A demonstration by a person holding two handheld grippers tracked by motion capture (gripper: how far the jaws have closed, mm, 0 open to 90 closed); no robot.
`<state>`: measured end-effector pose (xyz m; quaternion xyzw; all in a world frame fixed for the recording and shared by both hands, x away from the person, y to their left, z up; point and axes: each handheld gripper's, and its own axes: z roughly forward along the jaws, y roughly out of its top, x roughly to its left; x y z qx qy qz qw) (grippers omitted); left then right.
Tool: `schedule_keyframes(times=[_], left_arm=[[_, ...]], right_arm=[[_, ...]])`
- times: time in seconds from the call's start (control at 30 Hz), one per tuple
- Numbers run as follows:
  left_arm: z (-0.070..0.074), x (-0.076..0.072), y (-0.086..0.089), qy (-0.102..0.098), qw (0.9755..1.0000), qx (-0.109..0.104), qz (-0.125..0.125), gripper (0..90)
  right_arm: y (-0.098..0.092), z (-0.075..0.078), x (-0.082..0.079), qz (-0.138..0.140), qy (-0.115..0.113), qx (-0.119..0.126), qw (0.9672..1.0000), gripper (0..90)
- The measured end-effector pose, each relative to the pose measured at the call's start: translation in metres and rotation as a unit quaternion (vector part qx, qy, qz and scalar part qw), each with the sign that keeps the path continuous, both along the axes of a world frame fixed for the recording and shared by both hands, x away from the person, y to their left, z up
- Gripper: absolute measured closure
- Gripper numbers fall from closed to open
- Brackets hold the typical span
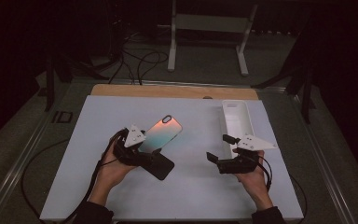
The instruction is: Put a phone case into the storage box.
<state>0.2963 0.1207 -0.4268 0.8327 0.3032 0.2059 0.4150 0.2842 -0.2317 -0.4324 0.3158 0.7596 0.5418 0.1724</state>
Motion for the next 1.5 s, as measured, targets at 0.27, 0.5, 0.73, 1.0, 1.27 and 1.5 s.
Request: schedule_keyframes(times=[0.27, 0.5, 0.73, 1.0, 1.27, 1.5], left_arm=[[0.000, -0.015, -0.018, -0.015, 0.9996, -0.006, -0.024, 16.8], [-0.005, -0.022, -0.035, -0.018, 0.9988, -0.002, -0.045, 16.8], [-0.008, -0.028, -0.047, -0.028, 0.9971, -0.018, -0.069, 16.8], [-0.010, -0.031, -0.056, -0.029, 0.9962, -0.018, -0.080, 16.8], [-0.016, -0.031, -0.063, -0.026, 0.9962, 0.001, -0.083, 16.8], [-0.021, -0.031, -0.068, -0.021, 0.9958, 0.007, -0.089, 16.9]], right_arm=[[0.015, 0.005, 0.005, 0.020, 0.006, 0.012, 0.9997, 8.1], [0.027, 0.003, 0.009, 0.038, 0.027, 0.018, 0.9987, 8.1], [0.039, -0.004, 0.015, 0.049, 0.078, 0.041, 0.9949, 11.8], [0.046, -0.004, 0.014, 0.055, 0.117, 0.052, 0.9903, 34.3], [0.041, 0.001, 0.016, 0.051, 0.152, 0.102, 0.9819, 67.8], [0.042, 0.006, 0.011, 0.077, 0.163, 0.117, 0.9766, 82.1]])
